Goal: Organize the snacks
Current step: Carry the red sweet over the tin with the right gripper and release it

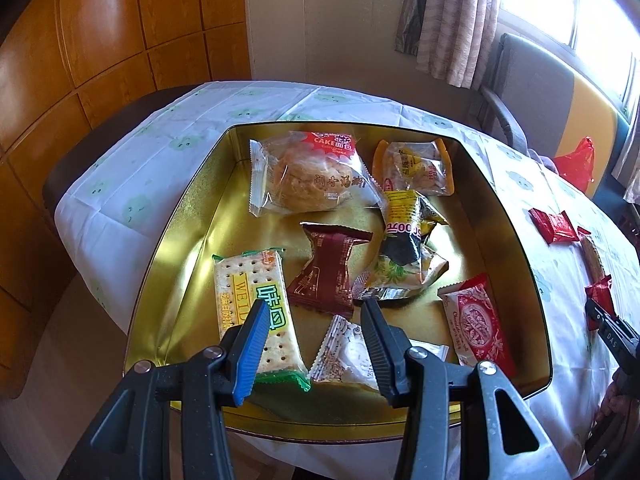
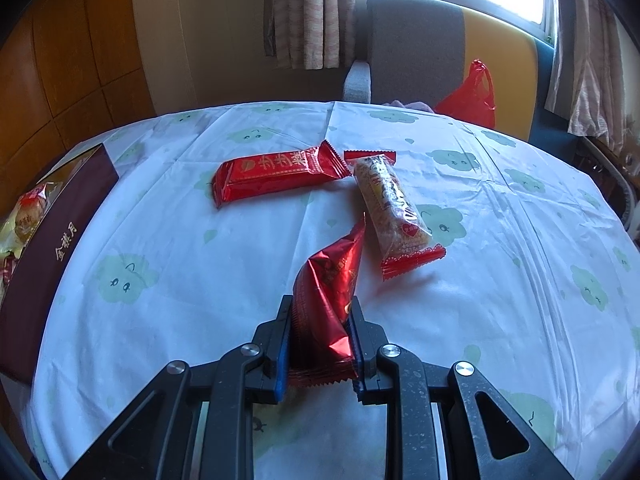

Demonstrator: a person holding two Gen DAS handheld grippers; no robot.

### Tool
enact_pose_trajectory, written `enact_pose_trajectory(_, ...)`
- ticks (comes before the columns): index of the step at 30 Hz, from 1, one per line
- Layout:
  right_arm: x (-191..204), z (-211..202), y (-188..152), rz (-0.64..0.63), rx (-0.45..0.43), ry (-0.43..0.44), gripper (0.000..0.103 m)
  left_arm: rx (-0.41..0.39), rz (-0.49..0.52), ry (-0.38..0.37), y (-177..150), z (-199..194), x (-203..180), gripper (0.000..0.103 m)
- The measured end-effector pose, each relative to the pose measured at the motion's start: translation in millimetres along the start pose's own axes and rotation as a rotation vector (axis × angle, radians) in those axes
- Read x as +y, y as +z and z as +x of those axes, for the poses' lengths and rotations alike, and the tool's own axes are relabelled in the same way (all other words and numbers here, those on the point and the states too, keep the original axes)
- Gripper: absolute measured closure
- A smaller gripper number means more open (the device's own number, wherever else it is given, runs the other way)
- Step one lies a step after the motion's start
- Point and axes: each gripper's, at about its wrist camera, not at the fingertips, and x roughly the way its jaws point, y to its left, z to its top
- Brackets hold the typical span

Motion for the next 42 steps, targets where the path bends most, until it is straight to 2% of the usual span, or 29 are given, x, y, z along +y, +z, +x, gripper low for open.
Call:
enact_pose_trajectory(12, 12, -10, -7, -0.022, 0.016, 0.039, 0.081, -0.045, 0.033, 0.036, 2, -7, -4, 0.055)
enact_pose_trajectory(19, 26, -14, -4, -0.007, 0.046, 0.131, 0.082, -0.074, 0.050, 0.051, 4, -12, -5, 0.055)
enact_pose_trajectory(24, 48, -27, 4, -0.027, 0.032, 0.209, 0.082, -0.085, 0.055, 0.058, 4, -15, -4, 0.055)
enact_pose_trajectory(29, 84, -49, 22, -0.100, -0.001, 0.330, 0.082, -0.112, 0.046, 0.073, 5, -20, -1, 0.055)
enact_pose_trajectory(34, 141, -71, 37, -0.223, -0.030, 0.468, 0.082, -0.132, 0.033, 0.083, 6, -25, 5, 0.055)
enact_pose_trajectory(39, 198, -78, 39, -0.342, -0.006, 0.571, 0.081, -0.138, 0.019, 0.094, 4, -26, 13, 0.055)
enact_pose_trajectory(42, 223, -69, 33, -0.408, 0.041, 0.599, 0.078, -0.138, 0.010, 0.097, 3, -25, 17, 0.055)
